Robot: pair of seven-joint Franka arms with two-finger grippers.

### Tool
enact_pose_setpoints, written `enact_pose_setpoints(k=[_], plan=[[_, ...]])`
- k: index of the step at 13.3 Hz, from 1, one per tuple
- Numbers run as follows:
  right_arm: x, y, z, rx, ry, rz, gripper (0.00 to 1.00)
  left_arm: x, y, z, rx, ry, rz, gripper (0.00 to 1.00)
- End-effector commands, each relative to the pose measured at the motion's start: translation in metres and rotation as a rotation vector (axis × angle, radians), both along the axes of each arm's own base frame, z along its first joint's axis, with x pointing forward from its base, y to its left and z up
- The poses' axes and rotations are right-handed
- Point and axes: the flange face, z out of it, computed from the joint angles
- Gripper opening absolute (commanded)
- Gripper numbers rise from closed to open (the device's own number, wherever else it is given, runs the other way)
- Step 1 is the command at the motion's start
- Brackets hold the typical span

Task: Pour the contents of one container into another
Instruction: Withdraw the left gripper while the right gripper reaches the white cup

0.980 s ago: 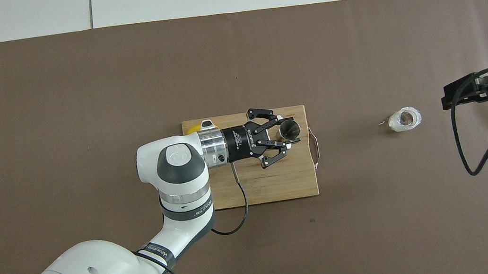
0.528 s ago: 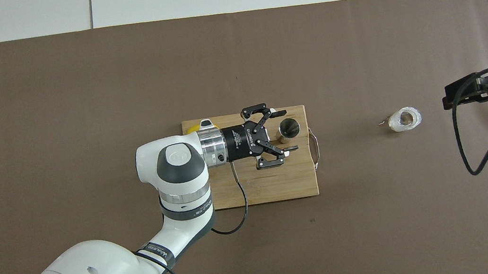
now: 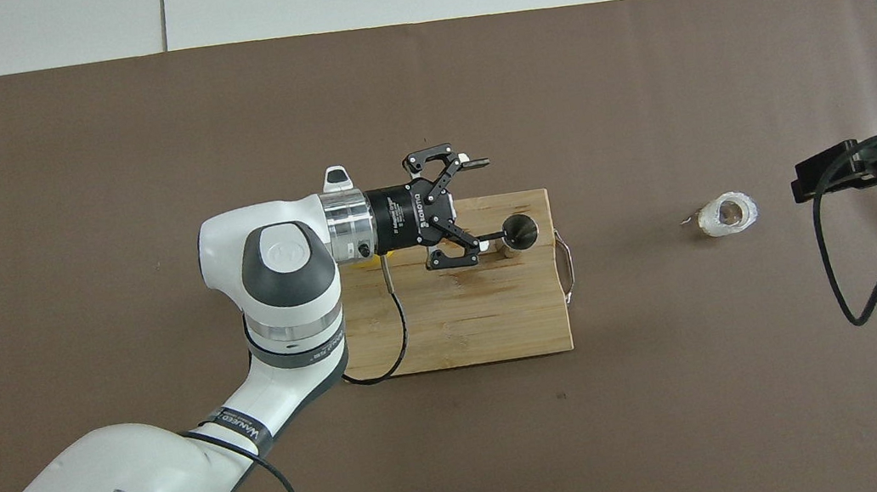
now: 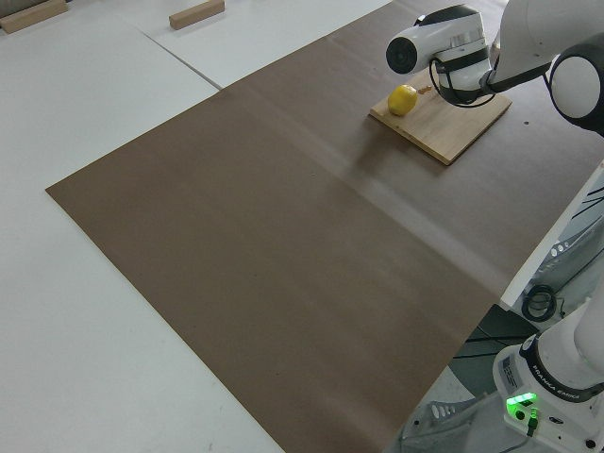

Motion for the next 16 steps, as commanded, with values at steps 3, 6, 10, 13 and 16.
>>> enact_pose_setpoints(k=[3,6,10,13,16], plan=[[-0.015,-0.022,-0.027,0.042,-0.059,0.285,1.00,0.024,0.037,0.051,0.156,-0.221,-0.137,1.00],[-0.012,-0.038,-0.048,0.041,-0.111,0.593,1.00,0.030,0.065,0.083,0.250,-0.320,-0.184,1.00],[-0.015,-0.076,-0.092,0.120,-0.205,0.875,1.00,0.029,0.088,0.105,0.505,-0.488,-0.332,1.00],[-0.019,-0.098,-0.139,0.198,-0.317,1.040,1.00,0.027,0.095,0.114,0.657,-0.575,-0.437,1.00],[-0.007,-0.121,-0.196,0.258,-0.440,1.229,1.00,0.027,0.116,0.130,0.810,-0.647,-0.551,1.00]])
